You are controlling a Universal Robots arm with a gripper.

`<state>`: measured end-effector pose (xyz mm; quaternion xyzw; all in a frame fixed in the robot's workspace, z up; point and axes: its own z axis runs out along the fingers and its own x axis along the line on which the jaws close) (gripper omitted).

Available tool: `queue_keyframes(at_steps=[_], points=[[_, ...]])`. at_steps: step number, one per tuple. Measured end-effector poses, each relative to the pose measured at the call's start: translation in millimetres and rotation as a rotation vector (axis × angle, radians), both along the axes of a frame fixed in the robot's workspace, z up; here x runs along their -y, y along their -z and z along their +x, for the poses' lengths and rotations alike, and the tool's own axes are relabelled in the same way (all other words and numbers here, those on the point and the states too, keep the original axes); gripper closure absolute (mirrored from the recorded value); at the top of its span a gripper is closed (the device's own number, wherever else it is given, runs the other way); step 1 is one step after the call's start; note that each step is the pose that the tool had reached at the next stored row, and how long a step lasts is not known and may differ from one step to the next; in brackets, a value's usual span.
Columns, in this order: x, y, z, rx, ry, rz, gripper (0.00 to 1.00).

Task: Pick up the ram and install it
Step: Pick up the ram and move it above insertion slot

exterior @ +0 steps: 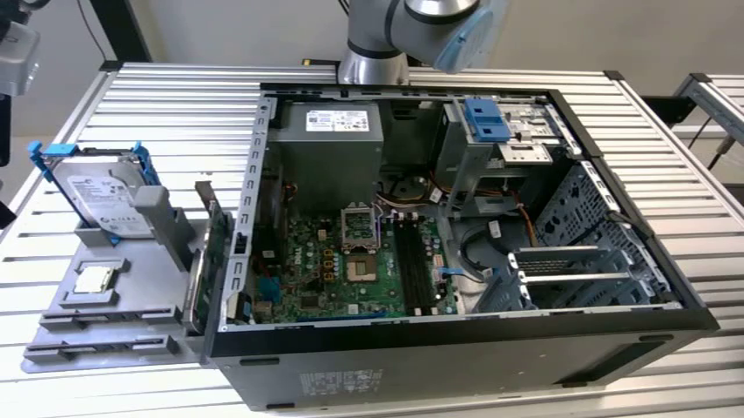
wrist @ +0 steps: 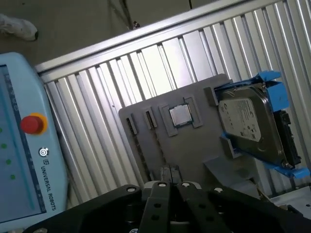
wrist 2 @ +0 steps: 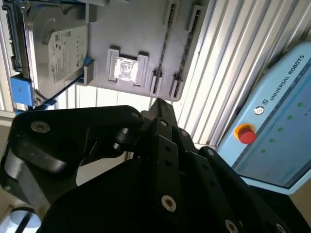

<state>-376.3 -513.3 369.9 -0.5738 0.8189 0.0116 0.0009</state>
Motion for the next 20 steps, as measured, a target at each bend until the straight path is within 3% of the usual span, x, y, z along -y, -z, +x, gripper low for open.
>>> queue_keyframes(at_steps=[2, 8, 11, 20], points=[[0.0, 0.4, 0.1, 0.0002, -0.013, 0.0001, 1.00], [0.0, 0.8, 0.0, 0.0003, -0.118, 0.0000, 1.00], [0.0, 1.1, 0.0, 0.0003, -0.145, -0.0001, 1.00], [0.0, 6.1, 0.0, 0.0010, -0.276, -0.0002, 1.00]])
